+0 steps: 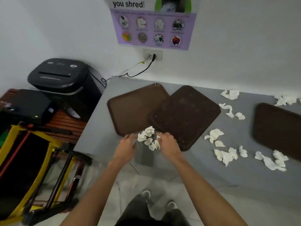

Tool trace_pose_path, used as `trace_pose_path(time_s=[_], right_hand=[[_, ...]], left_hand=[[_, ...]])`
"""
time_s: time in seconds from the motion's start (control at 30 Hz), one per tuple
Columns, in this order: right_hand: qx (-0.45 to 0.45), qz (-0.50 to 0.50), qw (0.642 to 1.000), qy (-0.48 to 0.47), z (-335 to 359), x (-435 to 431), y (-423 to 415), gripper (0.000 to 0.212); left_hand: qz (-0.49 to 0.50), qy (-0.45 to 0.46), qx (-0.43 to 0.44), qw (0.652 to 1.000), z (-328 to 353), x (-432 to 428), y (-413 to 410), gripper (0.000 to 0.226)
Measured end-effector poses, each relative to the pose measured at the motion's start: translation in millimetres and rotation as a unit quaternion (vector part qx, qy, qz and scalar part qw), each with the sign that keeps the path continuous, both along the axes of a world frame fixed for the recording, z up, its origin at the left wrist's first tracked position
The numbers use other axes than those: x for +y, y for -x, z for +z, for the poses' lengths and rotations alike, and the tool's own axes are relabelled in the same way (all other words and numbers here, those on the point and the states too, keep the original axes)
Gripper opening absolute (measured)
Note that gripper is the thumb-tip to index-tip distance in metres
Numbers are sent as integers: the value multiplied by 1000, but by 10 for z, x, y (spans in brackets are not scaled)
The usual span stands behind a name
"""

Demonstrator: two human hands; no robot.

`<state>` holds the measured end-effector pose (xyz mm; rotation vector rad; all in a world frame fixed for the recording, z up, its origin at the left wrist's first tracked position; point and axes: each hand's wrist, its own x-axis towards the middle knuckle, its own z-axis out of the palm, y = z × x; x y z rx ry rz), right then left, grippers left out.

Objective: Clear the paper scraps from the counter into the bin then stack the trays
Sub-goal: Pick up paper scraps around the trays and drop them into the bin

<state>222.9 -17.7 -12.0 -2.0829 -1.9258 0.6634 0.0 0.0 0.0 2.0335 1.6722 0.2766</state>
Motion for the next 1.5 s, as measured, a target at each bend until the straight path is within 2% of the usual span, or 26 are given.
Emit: trace_pose_path(time_s=[0.13,0.23,0.53,0.63,0.7,0.83,1.0,1.1,1.27,1.5], right_hand=[[-41,-32,998,46,-81,147,116,21],[-76,-44,995,41,-226,106,166,15],[-88,-90,991,48,-342,-76,184,42],[-112,-104,987,51,-271,-88,191,44],[-105,-126,984,65,-235,-106,186,40],[-40,-189,980,43,-197,-230,139,27],[111,-289,949,-49,-187,-390,15,34],[158,-326,928,-84,-125,-518,-76,23],[250,-399,873,-128,166,-893,-243,13],[315,-486,794,-186,433,-1817,-943,11]], left_hand=[[-32,16,-11,999,-47,231,3,30],[-58,17,-10,998,-180,380,-12,26],[-104,8,3,994,-541,408,-71,30],[-108,12,4,994,-555,421,-43,38],[-99,23,-4,995,-572,440,-10,31],[-48,24,-75,996,-512,426,74,14],[-38,-21,-158,987,-257,318,38,25],[-57,-23,-183,981,-71,211,-134,31],[-96,-28,-209,973,162,-35,-655,24],[-163,43,-275,947,382,-602,-1724,16]])
